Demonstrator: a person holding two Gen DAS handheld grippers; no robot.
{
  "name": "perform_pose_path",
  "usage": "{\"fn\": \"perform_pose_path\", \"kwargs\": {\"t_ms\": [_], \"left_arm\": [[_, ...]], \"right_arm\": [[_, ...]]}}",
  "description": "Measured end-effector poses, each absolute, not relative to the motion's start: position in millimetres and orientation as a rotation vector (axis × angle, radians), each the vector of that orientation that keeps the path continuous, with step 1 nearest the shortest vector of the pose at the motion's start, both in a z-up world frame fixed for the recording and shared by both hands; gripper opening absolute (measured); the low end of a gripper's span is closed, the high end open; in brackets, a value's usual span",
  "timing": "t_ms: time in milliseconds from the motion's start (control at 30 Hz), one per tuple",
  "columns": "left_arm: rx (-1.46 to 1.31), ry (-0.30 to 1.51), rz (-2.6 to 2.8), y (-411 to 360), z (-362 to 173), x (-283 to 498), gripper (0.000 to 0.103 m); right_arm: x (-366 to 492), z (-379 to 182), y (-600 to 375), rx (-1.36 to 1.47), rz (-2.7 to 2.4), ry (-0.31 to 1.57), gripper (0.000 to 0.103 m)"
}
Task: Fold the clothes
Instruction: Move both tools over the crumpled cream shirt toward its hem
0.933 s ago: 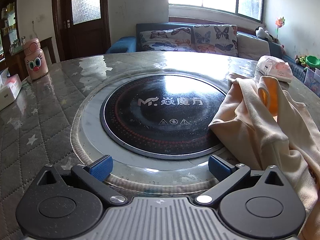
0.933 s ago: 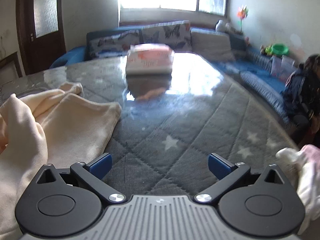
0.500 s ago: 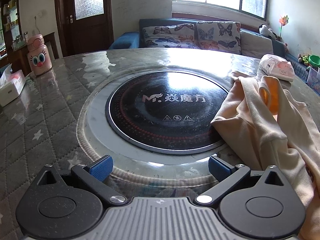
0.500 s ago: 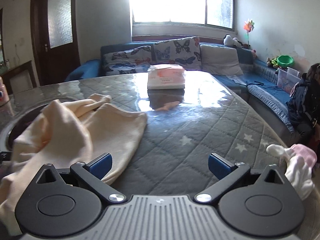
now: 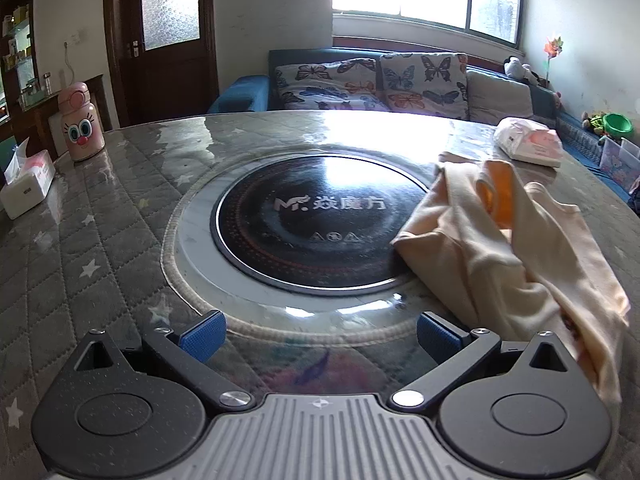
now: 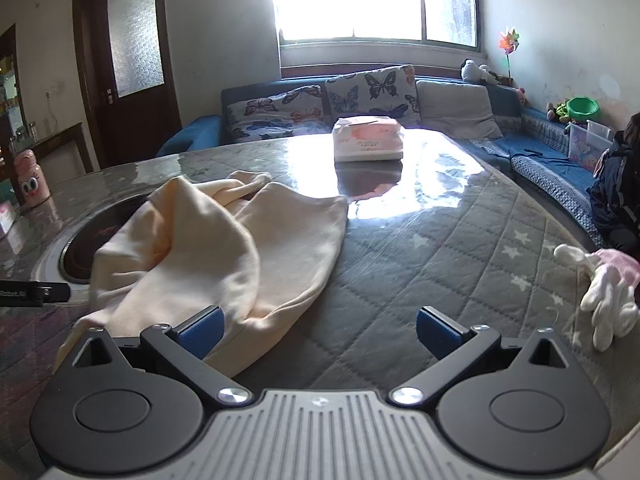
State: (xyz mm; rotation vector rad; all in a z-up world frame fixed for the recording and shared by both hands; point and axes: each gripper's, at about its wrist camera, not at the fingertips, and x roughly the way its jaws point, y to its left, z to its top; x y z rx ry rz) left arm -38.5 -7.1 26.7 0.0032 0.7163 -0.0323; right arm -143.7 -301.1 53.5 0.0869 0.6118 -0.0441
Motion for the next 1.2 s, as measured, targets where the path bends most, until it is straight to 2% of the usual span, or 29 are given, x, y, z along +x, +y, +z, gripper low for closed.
{"fn": "perform_pose_path", "kwargs": {"t_ms": [1200], "left_arm": [[0.068,0.731,-0.076,-34.6,37.4,-93.0,0.103]], "right_arm": [[-187.3,50.0,-255.1,0.001,0.035,0.666,0.103]]}}
